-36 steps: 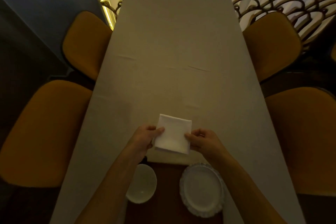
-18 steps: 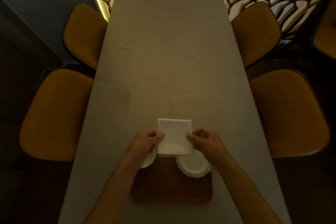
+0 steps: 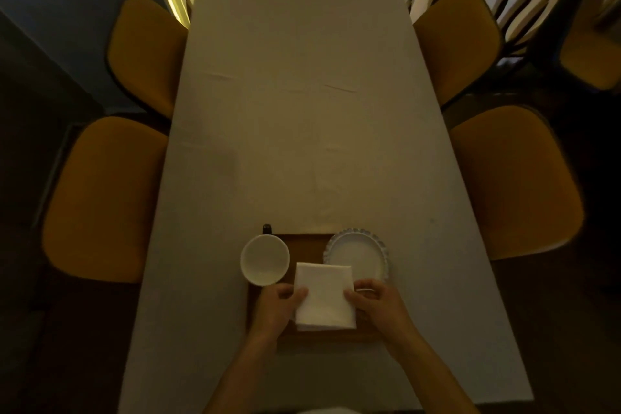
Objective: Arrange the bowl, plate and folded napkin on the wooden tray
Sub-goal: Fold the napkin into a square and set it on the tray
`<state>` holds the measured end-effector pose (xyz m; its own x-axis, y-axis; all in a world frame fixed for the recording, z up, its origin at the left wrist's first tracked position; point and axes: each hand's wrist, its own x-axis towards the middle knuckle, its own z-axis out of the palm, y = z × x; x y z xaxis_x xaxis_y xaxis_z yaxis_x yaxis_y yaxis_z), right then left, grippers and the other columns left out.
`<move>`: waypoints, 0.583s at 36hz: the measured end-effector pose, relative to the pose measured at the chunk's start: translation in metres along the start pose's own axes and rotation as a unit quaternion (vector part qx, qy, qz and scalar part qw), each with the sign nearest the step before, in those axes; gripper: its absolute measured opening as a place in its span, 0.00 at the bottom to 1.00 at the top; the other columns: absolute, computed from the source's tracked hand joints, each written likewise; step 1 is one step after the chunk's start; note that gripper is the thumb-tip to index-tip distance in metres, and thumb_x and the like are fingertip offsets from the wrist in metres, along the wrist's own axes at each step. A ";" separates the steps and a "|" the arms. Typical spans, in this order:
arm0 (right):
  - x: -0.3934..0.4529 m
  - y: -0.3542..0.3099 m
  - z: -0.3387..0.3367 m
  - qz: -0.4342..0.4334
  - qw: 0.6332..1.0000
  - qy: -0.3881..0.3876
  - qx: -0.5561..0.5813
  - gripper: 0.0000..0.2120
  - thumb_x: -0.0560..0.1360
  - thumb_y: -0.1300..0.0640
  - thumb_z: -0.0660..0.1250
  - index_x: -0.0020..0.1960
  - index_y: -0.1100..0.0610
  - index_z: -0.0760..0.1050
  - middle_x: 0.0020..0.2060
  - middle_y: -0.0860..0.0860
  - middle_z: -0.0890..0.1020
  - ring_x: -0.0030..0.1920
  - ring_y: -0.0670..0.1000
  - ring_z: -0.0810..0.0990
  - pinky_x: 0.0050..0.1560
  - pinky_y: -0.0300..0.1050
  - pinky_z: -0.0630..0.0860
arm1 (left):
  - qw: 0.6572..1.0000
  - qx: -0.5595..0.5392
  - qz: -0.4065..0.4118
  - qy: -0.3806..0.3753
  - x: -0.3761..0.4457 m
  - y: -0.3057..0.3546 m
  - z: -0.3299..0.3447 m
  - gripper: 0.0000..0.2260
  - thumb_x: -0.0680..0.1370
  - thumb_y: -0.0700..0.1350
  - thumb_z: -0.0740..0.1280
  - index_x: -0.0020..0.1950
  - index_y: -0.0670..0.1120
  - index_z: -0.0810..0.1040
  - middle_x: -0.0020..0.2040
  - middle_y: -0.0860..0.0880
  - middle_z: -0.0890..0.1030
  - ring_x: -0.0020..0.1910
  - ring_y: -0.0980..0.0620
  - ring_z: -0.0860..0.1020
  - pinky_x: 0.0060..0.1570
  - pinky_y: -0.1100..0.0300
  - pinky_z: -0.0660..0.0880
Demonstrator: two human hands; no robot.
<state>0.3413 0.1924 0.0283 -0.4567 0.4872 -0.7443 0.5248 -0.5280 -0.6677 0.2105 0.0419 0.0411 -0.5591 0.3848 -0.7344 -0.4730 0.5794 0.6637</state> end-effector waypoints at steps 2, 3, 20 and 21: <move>0.000 0.014 0.001 0.017 1.000 -0.003 -0.004 0.11 0.70 0.62 0.74 0.51 0.63 0.79 0.45 0.59 0.85 0.44 0.55 0.85 0.36 0.46 0.81 | 1.000 0.015 -0.009 -0.007 0.002 -0.013 0.000 0.05 0.75 0.42 0.69 0.40 0.45 0.81 0.40 0.46 0.83 0.39 0.51 0.82 0.40 0.55 0.78; -0.001 0.020 0.002 0.021 1.000 -0.005 -0.005 0.11 0.70 0.63 0.74 0.52 0.63 0.79 0.45 0.58 0.85 0.44 0.55 0.85 0.36 0.46 0.81 | 1.000 0.025 -0.014 -0.010 0.003 -0.018 -0.001 0.05 0.75 0.43 0.69 0.40 0.46 0.81 0.40 0.47 0.83 0.39 0.51 0.82 0.41 0.54 0.79; 0.027 0.071 0.029 0.013 0.983 0.028 -0.180 0.08 0.72 0.59 0.73 0.50 0.59 0.80 0.46 0.56 0.84 0.44 0.53 0.83 0.44 0.53 0.82 | 0.992 0.091 -0.071 0.041 0.037 -0.079 -0.006 0.09 0.76 0.39 0.67 0.51 0.35 0.81 0.47 0.41 0.81 0.47 0.43 0.79 0.51 0.46 0.77; 0.029 0.072 0.030 0.012 0.981 0.032 -0.192 0.09 0.71 0.57 0.74 0.50 0.59 0.80 0.46 0.56 0.84 0.45 0.53 0.83 0.45 0.54 0.82 | 0.992 0.088 -0.073 0.046 0.039 -0.080 -0.006 0.09 0.76 0.39 0.67 0.52 0.34 0.80 0.47 0.40 0.81 0.47 0.43 0.79 0.51 0.46 0.77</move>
<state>0.3440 0.1474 -0.0416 -0.4015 0.5278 -0.7485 0.7724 -0.2441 -0.5864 0.2223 0.0062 -0.0394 -0.5574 0.2244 -0.7994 -0.4325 0.7434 0.5102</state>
